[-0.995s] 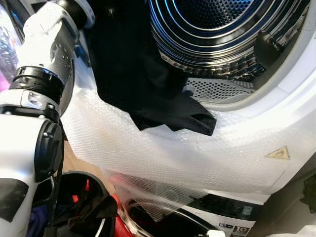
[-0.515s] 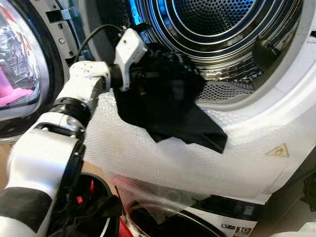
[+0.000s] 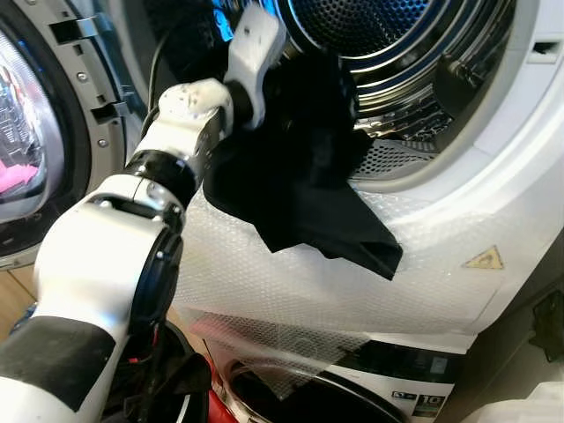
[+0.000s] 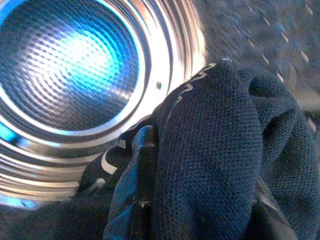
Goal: Clothes washing
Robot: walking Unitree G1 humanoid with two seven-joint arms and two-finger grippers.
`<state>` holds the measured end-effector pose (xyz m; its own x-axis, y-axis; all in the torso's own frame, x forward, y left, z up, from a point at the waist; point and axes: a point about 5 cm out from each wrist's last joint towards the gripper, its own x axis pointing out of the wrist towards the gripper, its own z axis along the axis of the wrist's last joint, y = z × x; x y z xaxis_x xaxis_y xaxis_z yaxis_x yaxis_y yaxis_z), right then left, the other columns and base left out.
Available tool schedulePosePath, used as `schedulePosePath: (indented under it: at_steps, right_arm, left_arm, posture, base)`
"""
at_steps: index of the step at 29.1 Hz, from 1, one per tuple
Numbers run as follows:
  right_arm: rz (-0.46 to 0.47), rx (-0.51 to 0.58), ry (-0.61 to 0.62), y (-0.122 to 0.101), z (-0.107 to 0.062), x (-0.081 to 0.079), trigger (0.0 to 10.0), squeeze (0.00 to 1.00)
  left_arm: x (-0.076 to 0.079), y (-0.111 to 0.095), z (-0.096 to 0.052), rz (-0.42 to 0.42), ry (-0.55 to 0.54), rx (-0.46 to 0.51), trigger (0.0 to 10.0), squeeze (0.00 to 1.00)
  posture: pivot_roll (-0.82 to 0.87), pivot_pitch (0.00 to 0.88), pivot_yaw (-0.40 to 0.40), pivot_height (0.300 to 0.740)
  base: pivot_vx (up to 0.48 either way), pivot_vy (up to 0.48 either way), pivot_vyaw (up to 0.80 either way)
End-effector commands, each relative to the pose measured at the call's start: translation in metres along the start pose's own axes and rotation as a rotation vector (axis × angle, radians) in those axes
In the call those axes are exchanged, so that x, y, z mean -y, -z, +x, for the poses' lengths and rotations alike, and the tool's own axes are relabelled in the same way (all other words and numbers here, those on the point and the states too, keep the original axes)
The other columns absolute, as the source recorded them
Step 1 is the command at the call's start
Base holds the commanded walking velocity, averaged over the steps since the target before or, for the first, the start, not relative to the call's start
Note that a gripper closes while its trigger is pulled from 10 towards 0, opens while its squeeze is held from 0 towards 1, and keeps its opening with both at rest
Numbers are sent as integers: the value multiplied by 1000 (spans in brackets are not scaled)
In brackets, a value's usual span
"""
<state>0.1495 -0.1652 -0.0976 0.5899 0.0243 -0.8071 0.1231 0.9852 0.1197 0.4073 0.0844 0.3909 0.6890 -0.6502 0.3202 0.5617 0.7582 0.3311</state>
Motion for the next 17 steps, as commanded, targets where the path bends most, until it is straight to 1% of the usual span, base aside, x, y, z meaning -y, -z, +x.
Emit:
schedulePosePath:
  at_steps: [1,2,4,7,8,9,11,12,13,14,15,16,17]
  right_arm:
    - [15,10,6,0,0,-3,10000,0]
    - [15,10,6,0,0,-3,10000,0]
    - [26,2,24,9,-3,-2,10000,0]
    - [29,-2,32,13,-4,-2,10000,0]
    - [29,-7,37,17,-5,-3,10000,0]
    - [30,-11,39,20,-6,-3,10000,0]
    - [30,-11,39,20,-6,-3,10000,0]
    - [30,-14,40,22,-7,-3,10000,0]
    - [30,-14,40,22,-7,-3,10000,0]
    - [28,-17,41,25,-8,-3,10000,0]
    - [28,-17,41,25,-8,-3,10000,0]
    - [26,-20,43,27,-9,-1,10000,0]
    - [22,-24,44,29,-10,0,10000,0]
  left_arm:
    - [-5,-11,1,-21,-56,46,10000,0]
    - [-5,-11,1,-21,-56,46,10000,0]
    - [3,-6,6,-34,-49,29,10000,0]
    - [7,-3,7,-36,-38,17,10000,0]
    - [12,3,8,-52,-17,-2,10000,0]
    - [17,10,9,-87,16,-17,10000,0]
    - [17,10,9,-87,16,-17,10000,0]
    - [23,17,9,-119,53,-36,10000,0]
    - [23,17,9,-119,53,-36,10000,0]
    - [28,24,9,-149,84,-53,10000,0]
    - [28,24,9,-149,84,-53,10000,0]
    - [32,28,9,-191,109,-62,10000,655]
    - [35,31,9,-214,134,-70,10000,1000]
  posture:
    - [1,0,154,740]
    - [1,0,154,740]
    - [-27,0,185,740]
    - [-27,0,185,740]
    - [-34,0,192,740]
    - [-51,0,193,740]
    - [-51,0,193,740]
    - [-56,0,191,740]
    - [-56,0,191,740]
    - [-57,0,189,740]
    - [-57,0,189,740]
    - [-58,0,181,740]
    - [-53,0,175,740]
  base:
    - [0,0,0]
    - [0,0,0]
    - [0,0,0]
    - [0,0,0]
    - [0,0,0]
    - [0,0,0]
    - [0,0,0]
    - [0,0,0]
    - [0,0,0]
    - [0,0,0]
    - [0,0,0]
    - [0,0,0]
    - [0,0,0]
